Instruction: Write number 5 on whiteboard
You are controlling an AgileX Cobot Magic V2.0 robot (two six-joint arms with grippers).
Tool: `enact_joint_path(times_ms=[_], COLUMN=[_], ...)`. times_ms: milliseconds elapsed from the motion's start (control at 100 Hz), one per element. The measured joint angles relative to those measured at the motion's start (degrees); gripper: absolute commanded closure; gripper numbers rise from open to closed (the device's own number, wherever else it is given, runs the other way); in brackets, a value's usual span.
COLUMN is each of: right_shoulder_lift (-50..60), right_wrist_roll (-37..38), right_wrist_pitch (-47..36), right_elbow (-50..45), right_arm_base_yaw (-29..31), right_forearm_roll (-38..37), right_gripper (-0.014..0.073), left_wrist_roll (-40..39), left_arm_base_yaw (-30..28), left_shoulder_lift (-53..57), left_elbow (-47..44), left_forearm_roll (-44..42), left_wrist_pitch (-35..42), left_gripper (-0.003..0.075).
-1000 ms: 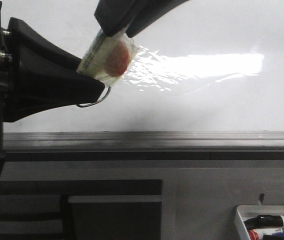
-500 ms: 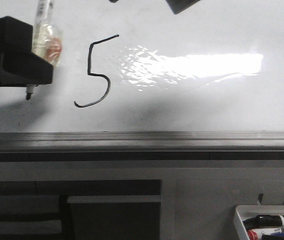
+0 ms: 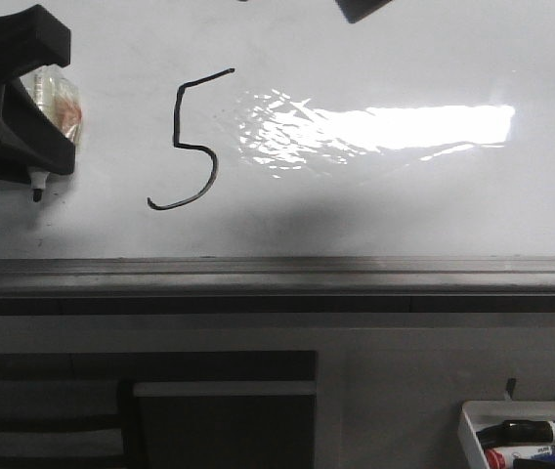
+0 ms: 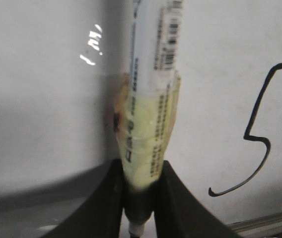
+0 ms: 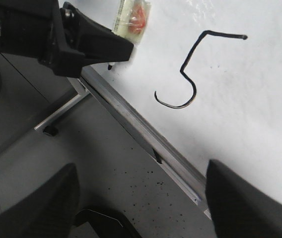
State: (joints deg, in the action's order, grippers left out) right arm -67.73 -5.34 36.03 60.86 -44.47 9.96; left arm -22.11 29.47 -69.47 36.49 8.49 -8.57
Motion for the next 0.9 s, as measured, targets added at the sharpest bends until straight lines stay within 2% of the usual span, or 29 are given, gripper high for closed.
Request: enact_joint_path(times_ms=[180,260,380,430,480,500,550,620,730,900], right_shoulder_lift=[0.0,0.0,0.0,0.1,0.4,0.7,1.8,4.3,10.2,22.3], right_wrist_roll=[0.0,0.0,0.0,0.0,0.0,0.0,0.0,0.0,0.0,0.0], right_wrist_pitch=[0.9,1.0,1.0,0.9,0.4,0.1,-1.2,-4.0,-9.7,-23.2], right_elbow=[0.0,0.0,0.0,-0.3,-0.9,-1.4,-2.8,-5.7,-12.0,-25.3], right_arm_base_yaw=[0.0,0.0,0.0,0.0,0.0,0.0,0.0,0.0,0.0,0.0], right_forearm_roll=[0.0,0.0,0.0,0.0,0.0,0.0,-0.1,-0.3,-0.4,-0.7], right_gripper=[0.0123,0.0123,0.0132,0.0209,0.0394,0.0448,0.066,0.065,0.065,0.065], left_wrist_roll=[0.0,0.0,0.0,0.0,0.0,0.0,0.0,0.0,0.1,0.2], left_arm_base_yaw=[0.0,0.0,0.0,-0.1,-0.2,-0.2,-0.2,-0.2,0.0,1.6], left_shoulder_lift=[-0.2,0.1,1.4,2.6,4.3,5.2,7.7,11.8,19.4,31.3], left_elbow=[0.1,0.2,0.3,0.3,0.3,0.3,0.3,0.3,-0.2,-4.5], left_forearm_roll=[0.2,0.2,0.3,0.3,0.3,0.3,0.3,0.2,-1.9,-8.5], left_wrist_pitch=[-0.3,-0.7,-2.1,-2.9,-3.8,-4.1,-4.6,-5.2,-5.6,-4.5], left_gripper=[0.0344,0.0292,0.029,0.029,0.0293,0.0297,0.0323,0.0437,0.0739,0.0741])
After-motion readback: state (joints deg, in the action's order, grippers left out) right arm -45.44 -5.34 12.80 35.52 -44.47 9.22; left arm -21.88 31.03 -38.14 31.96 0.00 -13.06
